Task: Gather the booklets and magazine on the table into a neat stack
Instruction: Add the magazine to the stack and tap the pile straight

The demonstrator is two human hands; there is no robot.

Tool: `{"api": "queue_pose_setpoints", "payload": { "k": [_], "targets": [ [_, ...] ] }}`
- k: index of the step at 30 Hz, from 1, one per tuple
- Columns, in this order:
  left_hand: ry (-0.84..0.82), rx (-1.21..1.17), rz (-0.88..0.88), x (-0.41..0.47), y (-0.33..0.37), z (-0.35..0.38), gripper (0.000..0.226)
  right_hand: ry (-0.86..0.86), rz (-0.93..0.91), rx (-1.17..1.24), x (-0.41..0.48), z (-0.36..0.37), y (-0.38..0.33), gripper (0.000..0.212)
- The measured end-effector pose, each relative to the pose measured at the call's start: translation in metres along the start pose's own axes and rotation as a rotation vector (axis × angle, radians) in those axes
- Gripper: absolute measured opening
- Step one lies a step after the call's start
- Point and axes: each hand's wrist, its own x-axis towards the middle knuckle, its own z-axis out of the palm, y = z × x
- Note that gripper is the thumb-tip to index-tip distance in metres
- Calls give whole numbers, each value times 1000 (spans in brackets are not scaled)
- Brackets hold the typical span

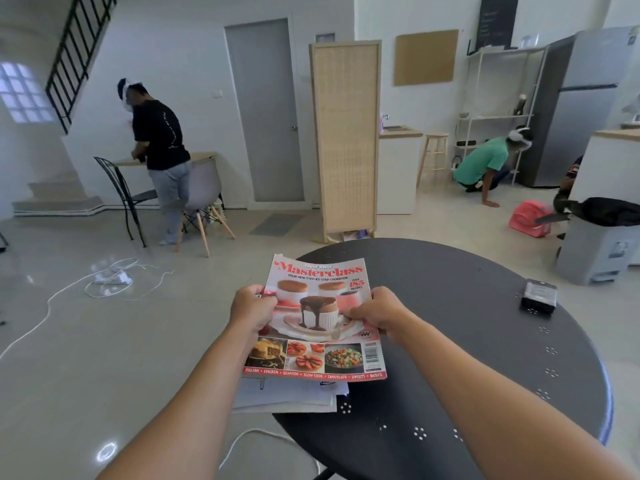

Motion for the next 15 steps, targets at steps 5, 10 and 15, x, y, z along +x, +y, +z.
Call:
{"api": "queue_pose_setpoints", "payload": {
  "k": [5,10,15],
  "targets": [
    [26,85,-32,12,-27,-26,12,-29,-10,-117,8,36,-3,19],
    [43,119,-53,15,-51,-29,11,-40,-8,-288,14,55,-5,18],
    [51,198,-72,15,-65,-27,11,-9,11,-442,20,64,0,21]
  ]
}}
